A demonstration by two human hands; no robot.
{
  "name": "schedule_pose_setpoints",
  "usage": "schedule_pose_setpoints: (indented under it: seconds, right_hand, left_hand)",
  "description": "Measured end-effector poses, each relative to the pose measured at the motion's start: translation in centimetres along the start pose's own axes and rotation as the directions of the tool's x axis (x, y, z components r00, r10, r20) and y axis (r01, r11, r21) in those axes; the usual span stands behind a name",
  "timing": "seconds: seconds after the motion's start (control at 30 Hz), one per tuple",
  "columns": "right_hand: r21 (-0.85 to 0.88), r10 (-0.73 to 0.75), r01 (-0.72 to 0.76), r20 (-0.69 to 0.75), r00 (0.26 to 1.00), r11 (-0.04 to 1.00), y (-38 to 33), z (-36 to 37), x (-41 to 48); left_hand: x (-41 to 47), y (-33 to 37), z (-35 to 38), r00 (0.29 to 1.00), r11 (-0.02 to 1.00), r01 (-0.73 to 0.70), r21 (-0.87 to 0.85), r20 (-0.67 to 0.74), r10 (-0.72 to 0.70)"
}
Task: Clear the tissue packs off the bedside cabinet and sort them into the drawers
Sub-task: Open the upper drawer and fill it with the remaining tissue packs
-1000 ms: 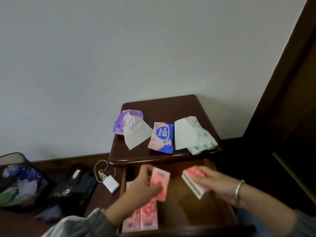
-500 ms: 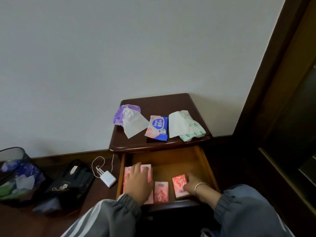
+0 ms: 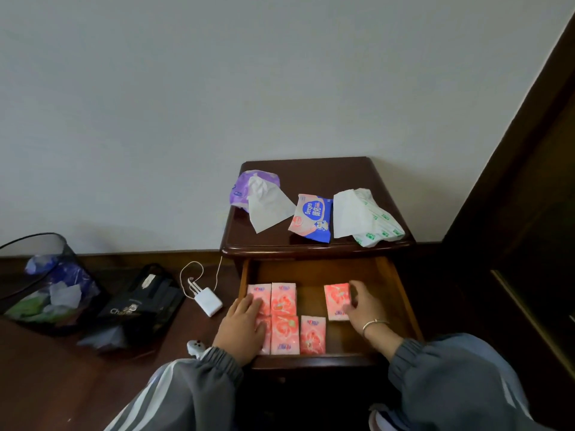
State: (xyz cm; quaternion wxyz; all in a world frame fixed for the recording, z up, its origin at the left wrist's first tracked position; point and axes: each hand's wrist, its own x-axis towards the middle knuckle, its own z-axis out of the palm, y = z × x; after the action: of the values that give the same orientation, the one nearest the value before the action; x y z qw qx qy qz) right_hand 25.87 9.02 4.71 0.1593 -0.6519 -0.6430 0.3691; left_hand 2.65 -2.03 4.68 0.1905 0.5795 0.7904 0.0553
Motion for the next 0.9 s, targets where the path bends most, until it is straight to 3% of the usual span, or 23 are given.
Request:
schedule_pose_setpoints:
  seconds: [0.13,0.23,0.4,0.5,0.57,0.67,0.9]
  right_hand:
    - [0.013,0.068,-0.069,0.091,0.994,0.997,-0.6,1.6,0.3]
    - [0.027,0.032,-0.037,0.169,0.985,0.999,-0.2,1.3,0.3]
    - [0.231,0.082,-0.106,0.112,0.990,0.967,0.3,-0.9,0.2]
    - [0.356,0.060,-0.173,0.307,0.950,0.918,0.0,-1.1,-0.9]
    - [0.236,0.021,-0.127,0.405,0.914,0.964,-0.4,0.0,-2.0]
    - [-0.027,-0.042,0.058,0.400,0.915,0.998,-0.9,2.4,-2.9]
    - [-0.499,-0.061,0.269,0.394,0.917,0.824,-2.1,1.4,-2.8]
  left_hand:
    - [-0.2,0.1,0.1,1.000,1.000,0.004,-0.002,-0.013,-0.004]
    - [-0.2,0.1,0.2,1.000,1.000,-0.002,0.007,-0.016,0.002]
    - [-0.2,-0.1,0.3,1.000,0.999,-0.007,0.036,-0.016,0.007]
    - [-0.2,0.0,0.5,1.000,0.999,-0.006,0.052,-0.025,0.007]
    - [-0.1,0.1,0.5,1.000,0.998,-0.007,0.061,-0.028,0.008]
    - [-0.2,0.1,0.4,0.999,0.999,-0.003,0.052,-0.033,0.004]
    - [-0.2,-0.1,0.3,1.000,1.000,0.003,0.009,-0.031,-0.003]
